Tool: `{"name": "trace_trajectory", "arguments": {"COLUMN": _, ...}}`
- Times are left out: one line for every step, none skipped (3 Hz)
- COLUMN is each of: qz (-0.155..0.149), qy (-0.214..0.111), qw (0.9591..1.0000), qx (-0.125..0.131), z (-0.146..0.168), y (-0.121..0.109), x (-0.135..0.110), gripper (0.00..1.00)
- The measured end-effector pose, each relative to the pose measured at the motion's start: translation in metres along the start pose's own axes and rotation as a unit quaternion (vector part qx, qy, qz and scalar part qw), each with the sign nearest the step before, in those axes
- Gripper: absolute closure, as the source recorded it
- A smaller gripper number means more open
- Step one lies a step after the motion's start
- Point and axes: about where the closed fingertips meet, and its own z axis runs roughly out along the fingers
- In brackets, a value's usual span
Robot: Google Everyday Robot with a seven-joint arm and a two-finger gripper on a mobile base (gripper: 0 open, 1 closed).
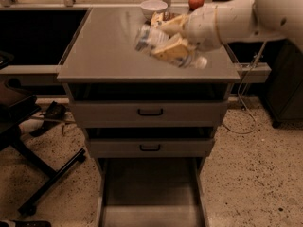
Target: Pick blue plastic bottle from bottom drawer and place on counter
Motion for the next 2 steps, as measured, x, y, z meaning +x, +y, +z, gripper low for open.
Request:
{"name": "trace_trajectory", "arguments": {"qz": -0.038, "qy": -0.042, "qw": 0.9984, "qx": 0.003, "z": 0.017, "y": -0.041, "x": -0.024, "gripper": 1.0}}
{"name": "trace_trajectory", "arguments": {"qz": -0.075, "qy": -0.056, "qw": 0.9956, "qx": 0.002, "z": 0.056, "y": -0.062, "x": -0.04, "gripper": 1.0}}
